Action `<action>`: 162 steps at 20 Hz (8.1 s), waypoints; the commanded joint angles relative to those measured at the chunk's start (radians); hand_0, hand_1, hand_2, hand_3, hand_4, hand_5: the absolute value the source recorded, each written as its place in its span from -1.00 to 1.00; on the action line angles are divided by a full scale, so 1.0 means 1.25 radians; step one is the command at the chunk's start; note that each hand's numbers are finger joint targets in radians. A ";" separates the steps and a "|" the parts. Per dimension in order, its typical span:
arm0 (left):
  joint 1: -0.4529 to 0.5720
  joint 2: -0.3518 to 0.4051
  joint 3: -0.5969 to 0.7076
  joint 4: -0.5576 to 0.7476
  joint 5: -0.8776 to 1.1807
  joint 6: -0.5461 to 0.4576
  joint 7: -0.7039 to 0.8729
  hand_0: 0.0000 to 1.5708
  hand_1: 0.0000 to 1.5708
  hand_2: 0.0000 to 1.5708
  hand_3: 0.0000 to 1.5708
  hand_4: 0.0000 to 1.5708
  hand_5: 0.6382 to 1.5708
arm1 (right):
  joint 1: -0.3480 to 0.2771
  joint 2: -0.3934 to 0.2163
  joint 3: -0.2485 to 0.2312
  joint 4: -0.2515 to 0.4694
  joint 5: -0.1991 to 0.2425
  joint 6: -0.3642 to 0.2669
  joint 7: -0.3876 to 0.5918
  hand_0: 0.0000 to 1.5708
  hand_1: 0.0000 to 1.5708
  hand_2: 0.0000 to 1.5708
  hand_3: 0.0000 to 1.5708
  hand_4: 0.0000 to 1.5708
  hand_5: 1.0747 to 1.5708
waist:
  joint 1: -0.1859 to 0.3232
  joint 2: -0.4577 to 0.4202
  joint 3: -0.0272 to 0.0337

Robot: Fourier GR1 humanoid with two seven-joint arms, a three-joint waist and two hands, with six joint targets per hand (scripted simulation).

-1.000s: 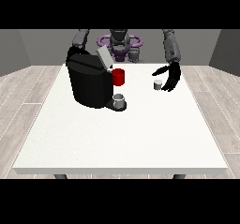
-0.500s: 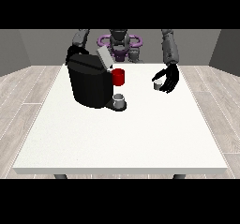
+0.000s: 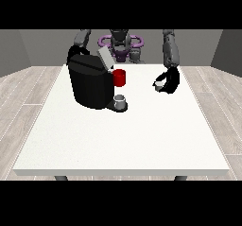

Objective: Insert the coffee pod into the coffee machine and close the lid

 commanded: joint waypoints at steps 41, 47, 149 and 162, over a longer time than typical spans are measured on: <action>-0.440 0.053 0.054 -0.081 -0.024 -0.241 0.156 0.60 0.60 0.68 0.60 -0.38 1.00 | -0.108 -0.003 0.006 0.084 -0.016 -0.008 0.001 -1.00 -1.00 -1.00 -1.00 -0.35 1.00 | -0.093 -0.005 -0.0013; -0.458 0.029 0.039 -0.082 -0.046 -0.221 0.178 0.63 0.63 0.66 0.56 -0.36 1.00 | -0.114 -0.022 -0.022 0.099 -0.013 -0.010 -0.048 -1.00 -1.00 -1.00 -1.00 -0.30 1.00 | -0.092 0.025 -0.0011; -0.009 -0.261 0.266 -0.092 0.233 -0.320 0.042 -1.00 -1.00 -1.00 -1.00 -1.00 1.00 | 0.044 -0.118 -0.041 -0.005 -0.060 0.080 0.065 -1.00 -1.00 -1.00 -1.00 -0.84 1.00 | 0.140 -0.380 -0.0024; 0.051 -0.314 0.220 -0.279 0.325 -0.372 0.109 -1.00 -1.00 -1.00 -1.00 -1.00 1.00 | -0.076 -0.148 -0.033 0.026 -0.027 0.117 0.057 -1.00 -1.00 -1.00 -1.00 -0.70 1.00 | 0.255 -0.302 -0.0013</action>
